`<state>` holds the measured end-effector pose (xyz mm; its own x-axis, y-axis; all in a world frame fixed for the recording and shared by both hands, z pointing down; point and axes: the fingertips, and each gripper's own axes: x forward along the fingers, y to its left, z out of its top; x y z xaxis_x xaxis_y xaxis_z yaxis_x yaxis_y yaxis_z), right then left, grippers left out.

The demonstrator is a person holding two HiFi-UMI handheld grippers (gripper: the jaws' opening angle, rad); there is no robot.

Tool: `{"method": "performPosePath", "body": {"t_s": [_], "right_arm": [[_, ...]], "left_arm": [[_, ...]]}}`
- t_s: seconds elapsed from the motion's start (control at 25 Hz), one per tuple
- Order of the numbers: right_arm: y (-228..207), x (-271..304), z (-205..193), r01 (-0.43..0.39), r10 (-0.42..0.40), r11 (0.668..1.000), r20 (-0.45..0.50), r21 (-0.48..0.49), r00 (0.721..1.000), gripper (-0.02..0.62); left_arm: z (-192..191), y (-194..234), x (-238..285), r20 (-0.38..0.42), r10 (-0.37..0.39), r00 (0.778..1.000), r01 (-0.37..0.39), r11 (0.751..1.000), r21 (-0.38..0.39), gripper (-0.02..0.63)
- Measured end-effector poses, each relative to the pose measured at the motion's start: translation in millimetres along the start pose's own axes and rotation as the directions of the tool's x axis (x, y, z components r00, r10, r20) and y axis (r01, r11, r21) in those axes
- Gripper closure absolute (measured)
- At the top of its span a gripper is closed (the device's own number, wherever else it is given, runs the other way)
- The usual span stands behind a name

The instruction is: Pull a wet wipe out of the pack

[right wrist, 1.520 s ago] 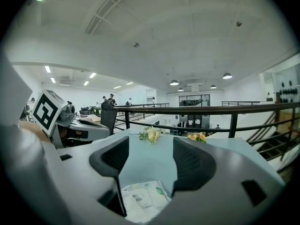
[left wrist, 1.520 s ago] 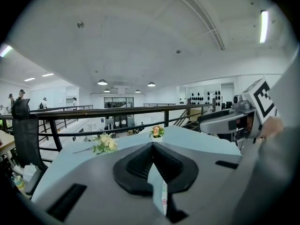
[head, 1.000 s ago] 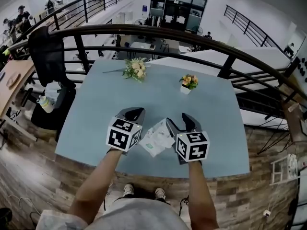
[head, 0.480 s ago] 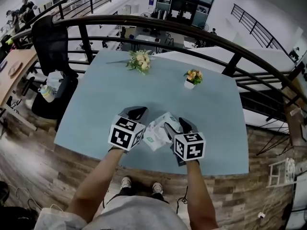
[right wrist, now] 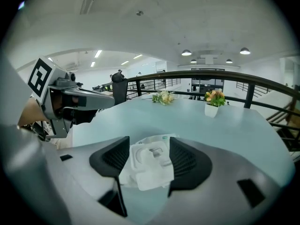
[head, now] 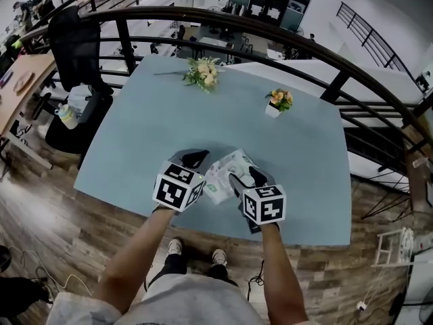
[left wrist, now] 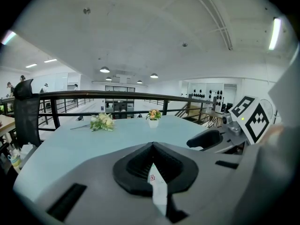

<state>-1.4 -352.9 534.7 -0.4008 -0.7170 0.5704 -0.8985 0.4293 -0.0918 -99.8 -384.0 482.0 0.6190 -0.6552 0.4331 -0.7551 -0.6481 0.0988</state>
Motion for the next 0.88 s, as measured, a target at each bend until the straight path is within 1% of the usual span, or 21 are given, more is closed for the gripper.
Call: {"method": "performPosePath", "body": {"t_s": [0.12,0.24,0.32,0.52,0.56,0.76,0.88], "right_arm": [[2.2,4.3,-9.2,-0.015,0.015,1.0,-0.025,-0.004,1.0,0.346],[3.5,9.2,-19.1,-0.027,0.027,1.0,-0.04,0.007,0.999,0.348],[4.4,12.4,-24.8,-0.032,0.033,0.999,-0.047,0.011,0.998,0.368],[10.4,19.7,-33.7,-0.047,0.048,0.999,-0.073,0.013,0.996,0.371],[11.0,21.0,-36.2,-0.048,0.049,0.999,-0.077,0.015,0.996,0.383],[10.2,24.7,-41.5,-0.048,0.051,0.998,-0.089,0.027,0.995,0.402],[7.6,25.9,-44.5,-0.038,0.04,0.999,-0.098,0.024,0.994,0.431]], "left_arm": [[-4.3,-1.2,1.2,-0.006,0.003,1.0,-0.003,1.0,-0.007,0.611],[-12.0,-3.0,3.0,-0.018,0.004,1.0,-0.004,1.0,-0.015,0.611],[-18.7,-4.4,4.0,-0.029,0.005,1.0,-0.005,1.0,-0.017,0.611],[-32.8,0.6,0.8,-0.056,0.022,0.998,-0.024,0.999,-0.029,0.611],[-35.8,1.6,0.3,-0.059,0.026,0.998,-0.027,0.999,-0.032,0.611],[-39.7,2.1,1.0,-0.066,0.027,0.997,-0.029,0.999,-0.037,0.611],[-41.3,1.8,2.2,-0.07,0.026,0.997,-0.028,0.999,-0.036,0.611]]}}
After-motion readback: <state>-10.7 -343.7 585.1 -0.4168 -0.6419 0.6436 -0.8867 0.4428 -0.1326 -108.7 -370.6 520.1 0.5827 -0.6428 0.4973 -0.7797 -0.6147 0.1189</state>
